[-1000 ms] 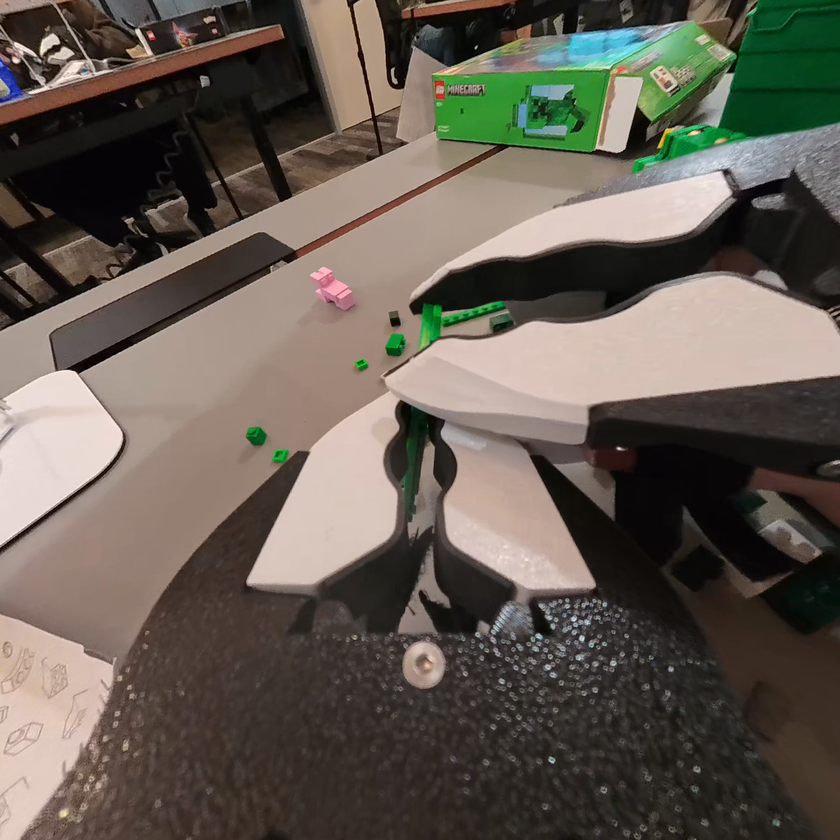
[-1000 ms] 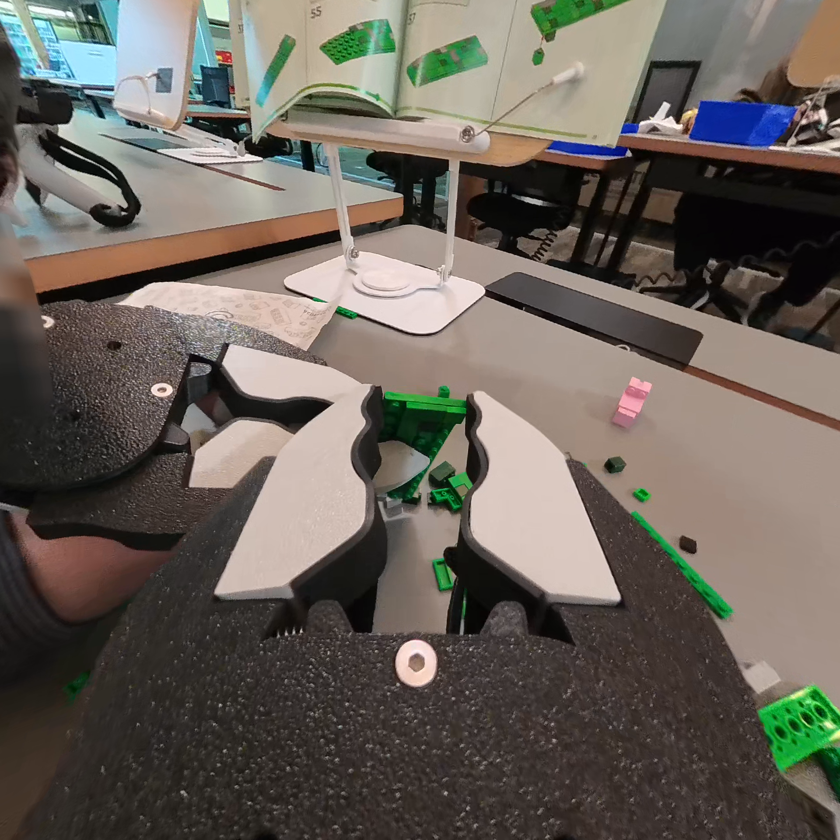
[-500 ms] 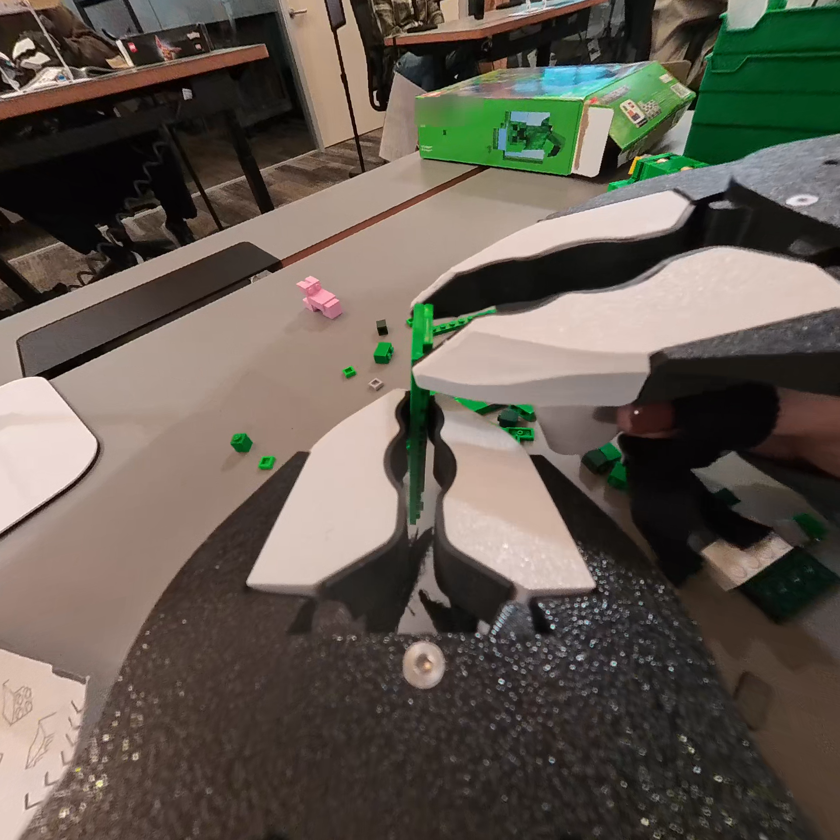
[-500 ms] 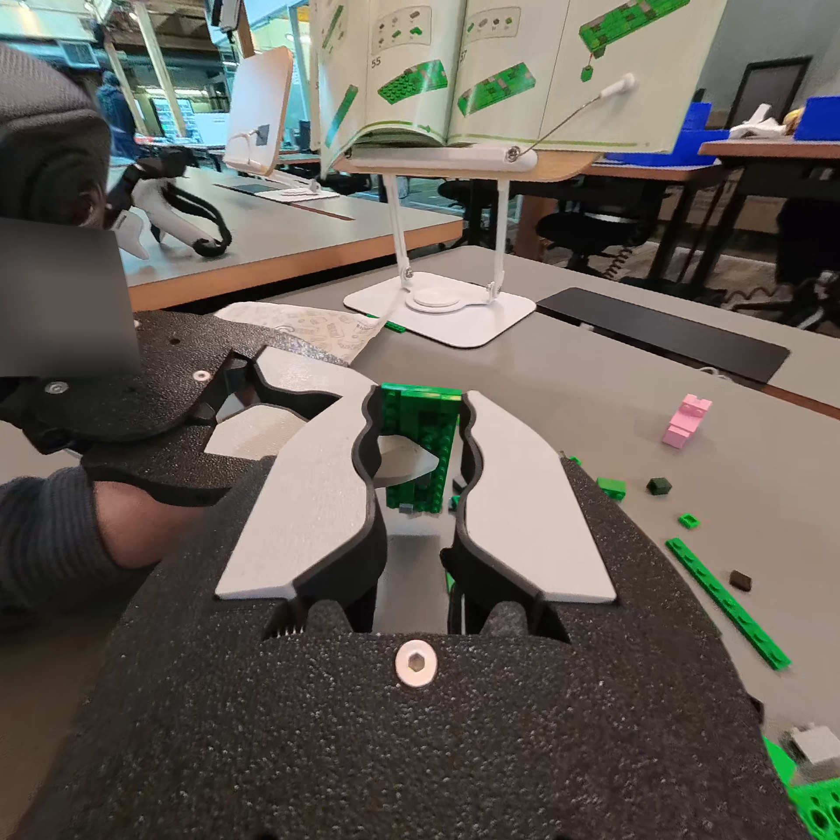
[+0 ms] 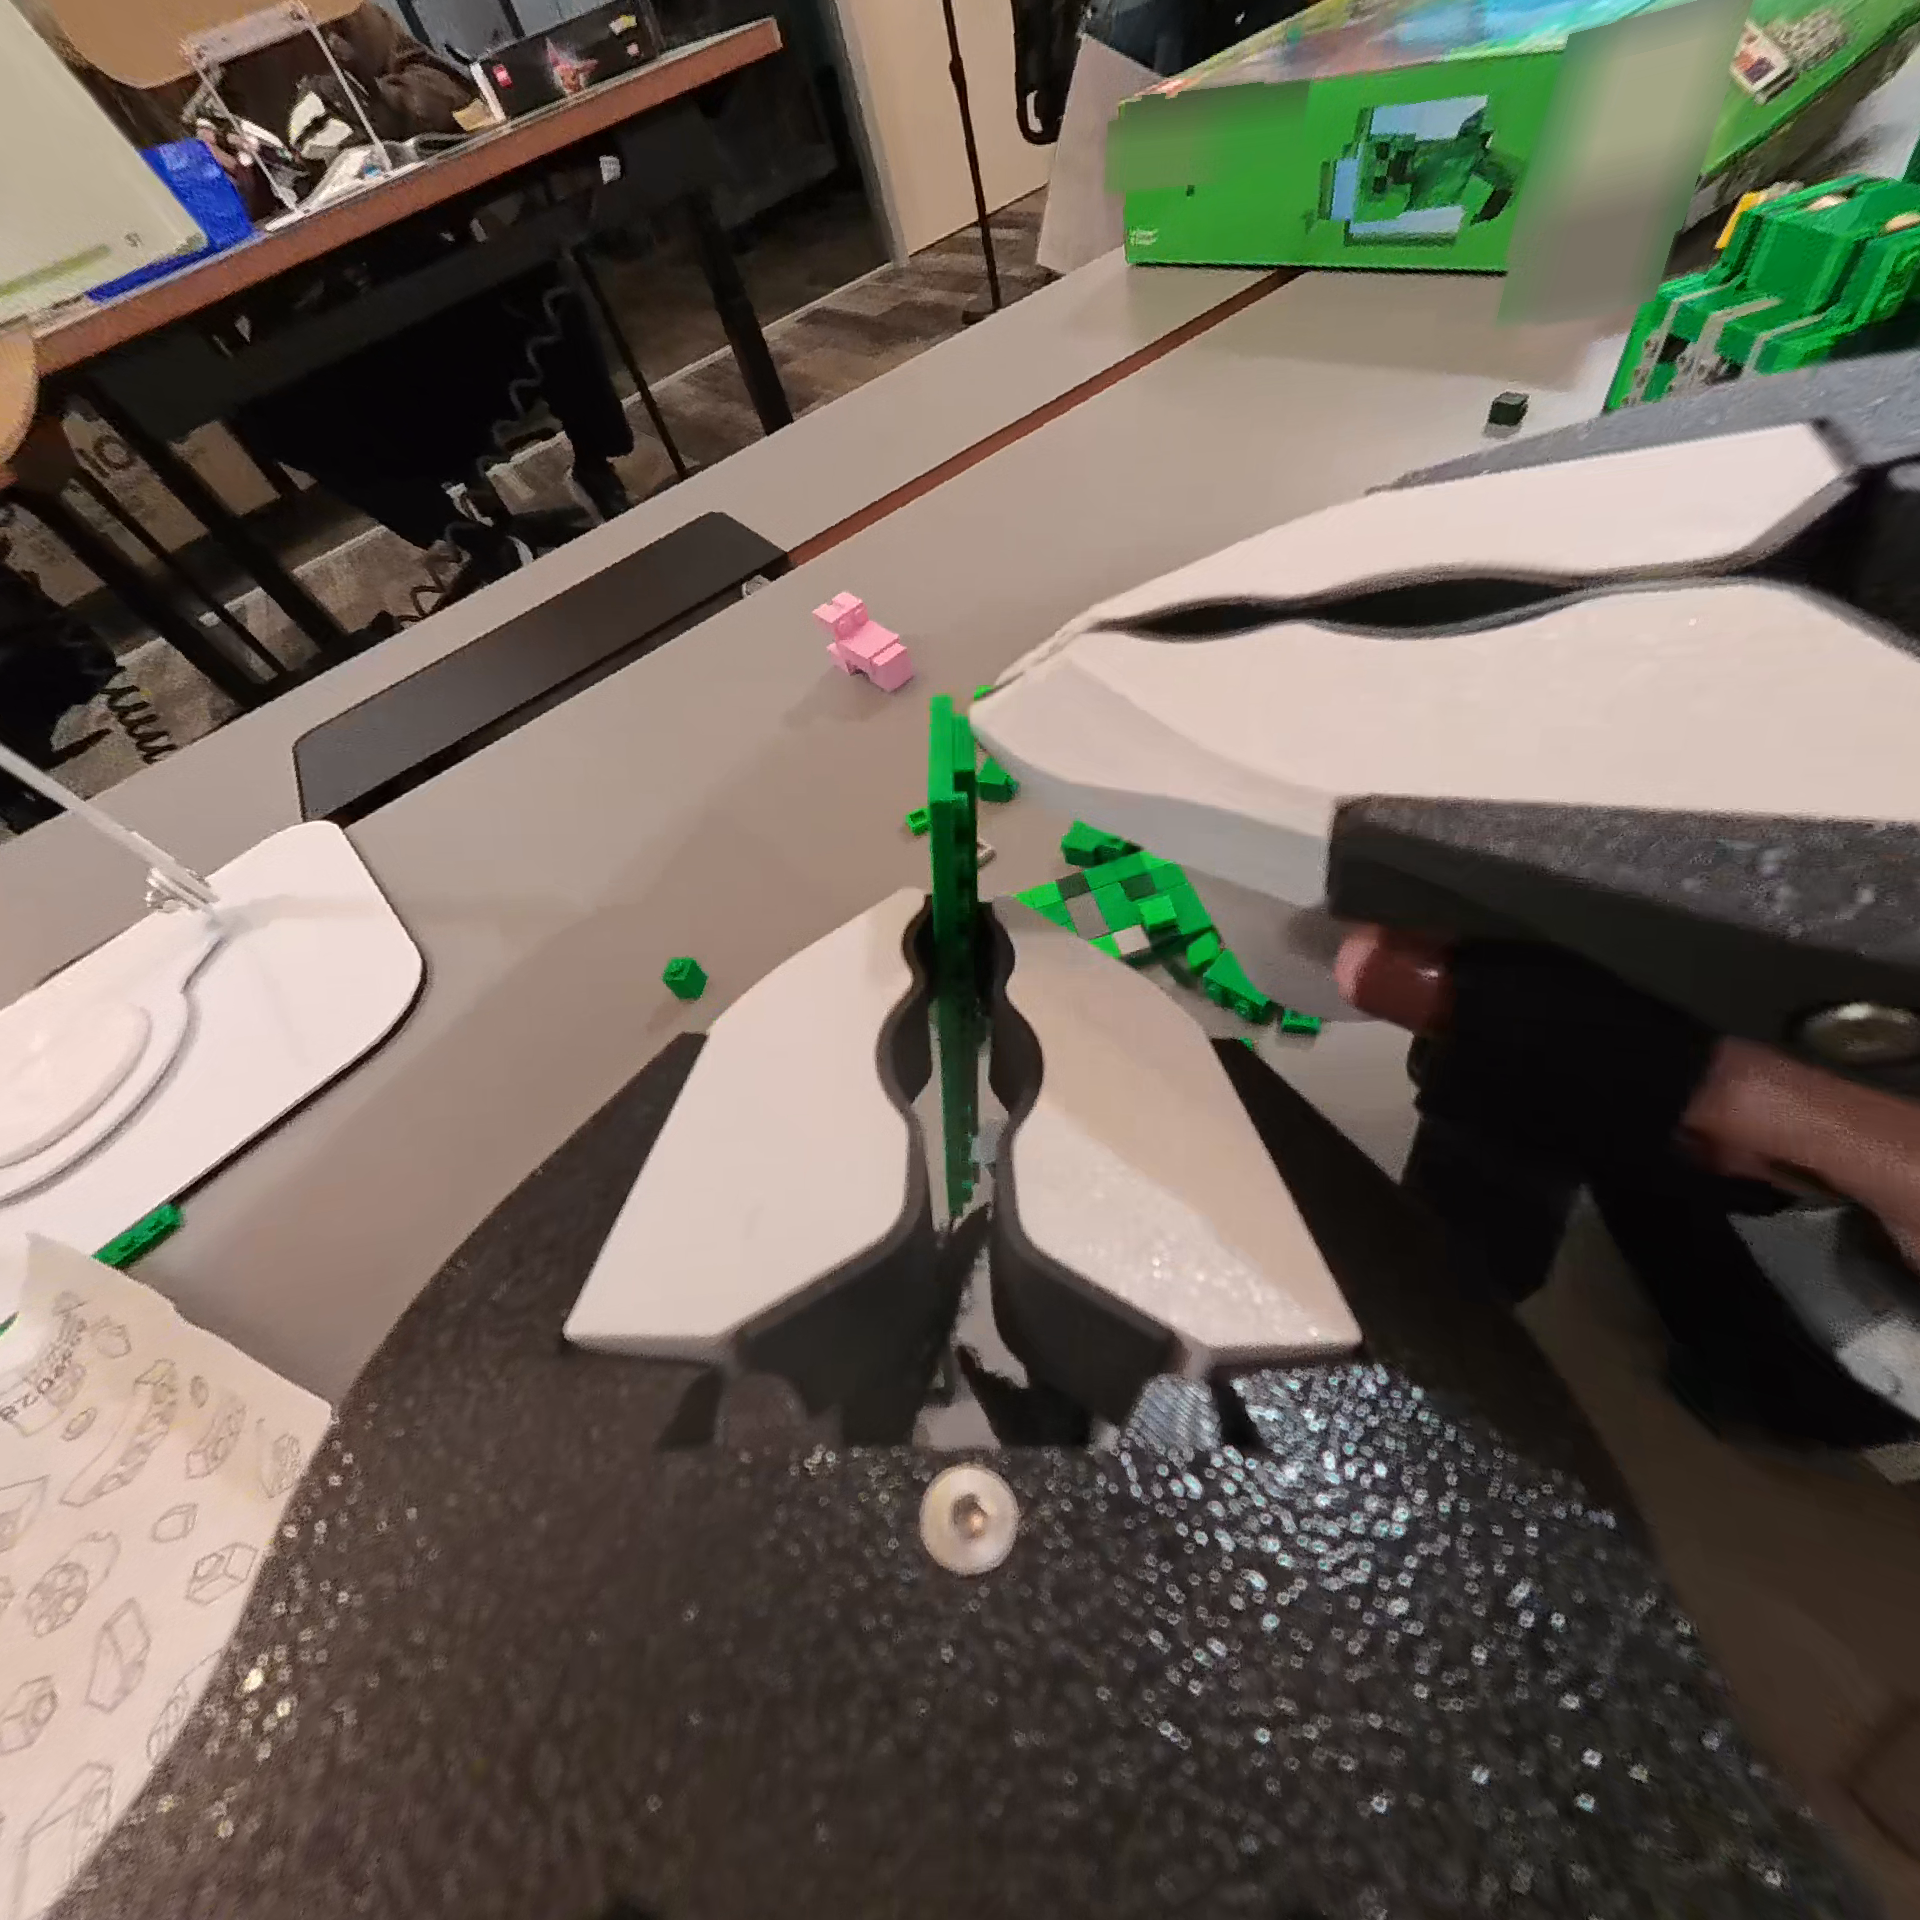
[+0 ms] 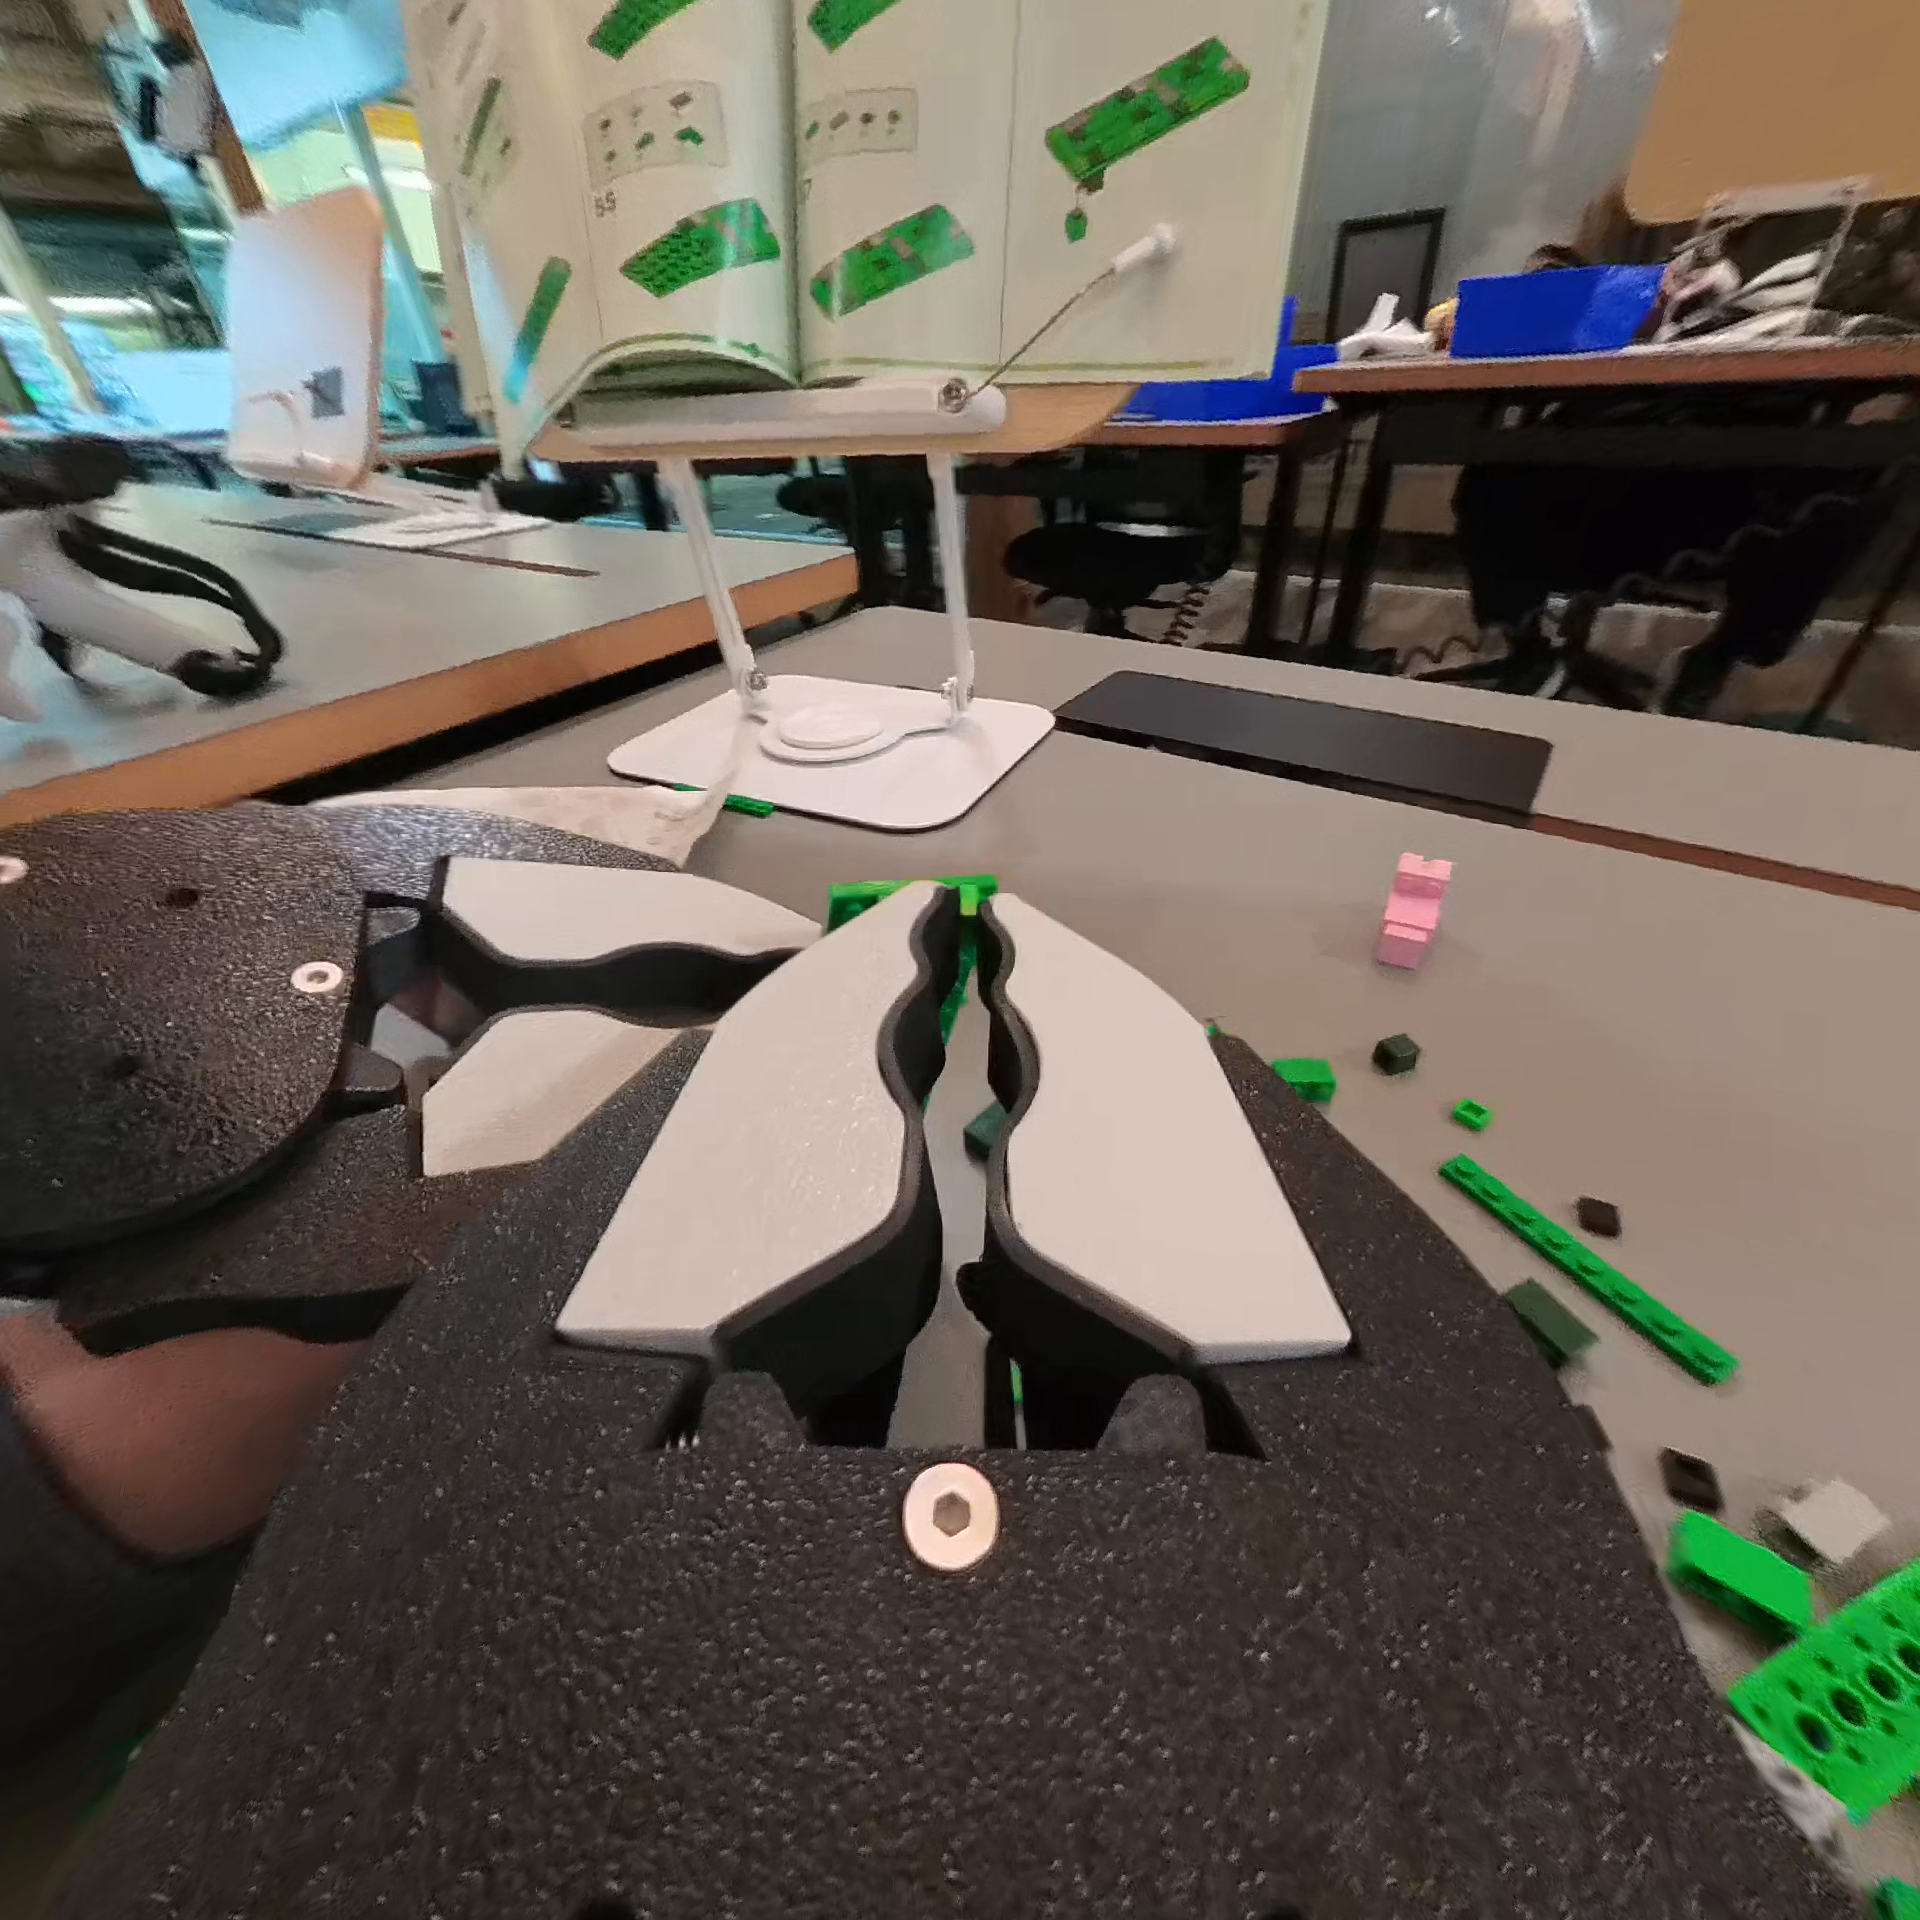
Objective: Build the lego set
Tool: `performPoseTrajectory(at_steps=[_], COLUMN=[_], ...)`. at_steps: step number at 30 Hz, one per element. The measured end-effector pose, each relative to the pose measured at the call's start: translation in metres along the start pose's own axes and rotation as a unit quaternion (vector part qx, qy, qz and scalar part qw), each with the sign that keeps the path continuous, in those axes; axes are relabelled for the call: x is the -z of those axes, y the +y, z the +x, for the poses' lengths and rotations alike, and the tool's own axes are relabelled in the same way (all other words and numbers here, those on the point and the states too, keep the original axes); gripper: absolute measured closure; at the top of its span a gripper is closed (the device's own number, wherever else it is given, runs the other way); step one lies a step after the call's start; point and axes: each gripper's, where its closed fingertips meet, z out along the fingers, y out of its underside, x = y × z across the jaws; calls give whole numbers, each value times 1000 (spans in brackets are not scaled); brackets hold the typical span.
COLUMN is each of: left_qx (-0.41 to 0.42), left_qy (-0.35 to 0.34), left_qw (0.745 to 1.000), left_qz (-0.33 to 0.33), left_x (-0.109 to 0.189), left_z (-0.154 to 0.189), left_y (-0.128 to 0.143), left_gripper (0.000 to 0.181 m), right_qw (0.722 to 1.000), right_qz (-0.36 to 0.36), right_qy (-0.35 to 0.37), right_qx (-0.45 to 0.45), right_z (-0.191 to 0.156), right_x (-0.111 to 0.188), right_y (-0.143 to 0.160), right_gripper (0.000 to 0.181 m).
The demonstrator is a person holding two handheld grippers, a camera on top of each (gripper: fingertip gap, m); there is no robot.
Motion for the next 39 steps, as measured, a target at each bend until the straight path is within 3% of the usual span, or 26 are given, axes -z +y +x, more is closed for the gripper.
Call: performPoseTrajectory(at_steps=[13,16,22,31,35,39], left_qx=[41,49,39,30,43,154], left_qy=[64,74,88,92,119,216], left_qw=[997,996,995,994,991,964], left_qz=[25,29,33,45,39,26], left_x=[4,5,5,8,10,17], left_z=[1,2,7,9,11,13], left_y=[6,6,4,0,-1,1], left_gripper=[176,176,176,176,176,176], right_qw=[994,992,991,992,986,954], right_qz=[-12,-21,-4,11,18,-20], right_qy=[-110,-127,-131,-123,-132,-144], right_qx=[-13,-1,23,32,103,263], right_z=[-11,-16,-21,-19,-16,-9], right_x=[8,6,8,10,13,21], right_y=[5,8,4,-1,-8,1], right_gripper=[166,156,164,158,157,138])
